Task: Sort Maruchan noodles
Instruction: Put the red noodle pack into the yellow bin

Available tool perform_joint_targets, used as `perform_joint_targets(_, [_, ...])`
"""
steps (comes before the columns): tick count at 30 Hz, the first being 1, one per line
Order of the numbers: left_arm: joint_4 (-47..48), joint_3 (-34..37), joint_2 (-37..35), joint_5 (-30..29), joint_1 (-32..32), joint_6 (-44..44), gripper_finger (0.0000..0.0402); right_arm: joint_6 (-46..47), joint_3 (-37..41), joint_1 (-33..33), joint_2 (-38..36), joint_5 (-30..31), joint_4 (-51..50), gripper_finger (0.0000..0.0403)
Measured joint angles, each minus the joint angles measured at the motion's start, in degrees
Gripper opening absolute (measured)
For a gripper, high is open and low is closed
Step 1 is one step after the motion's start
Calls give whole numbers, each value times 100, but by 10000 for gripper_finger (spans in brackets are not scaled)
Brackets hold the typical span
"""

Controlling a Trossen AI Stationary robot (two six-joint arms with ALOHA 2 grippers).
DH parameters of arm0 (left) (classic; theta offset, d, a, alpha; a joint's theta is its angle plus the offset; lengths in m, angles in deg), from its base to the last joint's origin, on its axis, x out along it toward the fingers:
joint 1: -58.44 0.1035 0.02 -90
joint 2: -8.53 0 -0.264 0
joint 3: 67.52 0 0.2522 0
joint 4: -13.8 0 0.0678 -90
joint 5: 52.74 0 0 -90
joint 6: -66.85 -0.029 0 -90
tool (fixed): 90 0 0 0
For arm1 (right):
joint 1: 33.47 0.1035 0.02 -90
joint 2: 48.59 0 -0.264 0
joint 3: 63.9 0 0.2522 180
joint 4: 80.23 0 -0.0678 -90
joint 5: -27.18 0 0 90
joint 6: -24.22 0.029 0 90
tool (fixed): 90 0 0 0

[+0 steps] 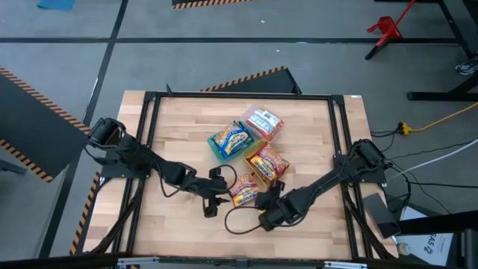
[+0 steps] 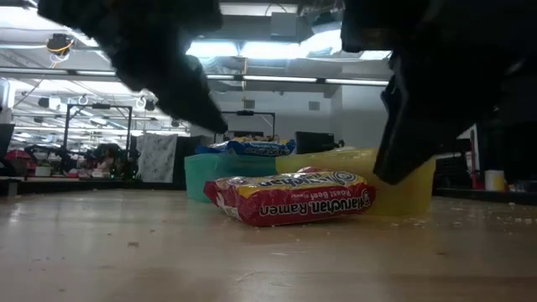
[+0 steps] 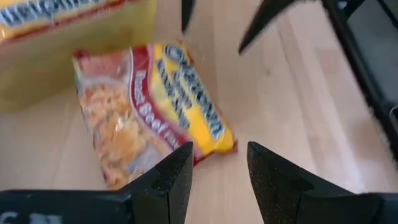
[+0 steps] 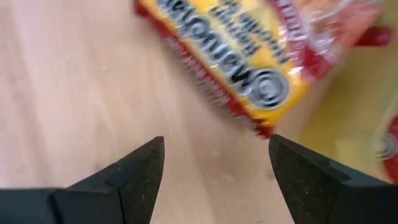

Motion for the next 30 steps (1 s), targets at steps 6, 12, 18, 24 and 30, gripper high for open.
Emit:
perform_joint_targets(6, [-297, 430, 0, -79, 95, 2, 147, 24, 28, -155, 1, 464, 3, 276])
perform_joint_targets(12, [-530, 773, 0, -71, 224, 3, 147, -62, 28, -317, 3, 440, 353, 276])
perform_joint_targets(18, [-558, 1047, 0, -97, 275, 190, 147, -160, 28, -380, 22, 359, 613, 276])
perform_joint_targets(24, [-829, 1218, 0, -104, 265, 405, 147, -200, 26, -420, 308, 150, 960, 276])
perform_joint_targets(30, [-1008, 1234, 0, 85, 196, 834, 146, -292, 28, -417, 419, -107, 1297, 276])
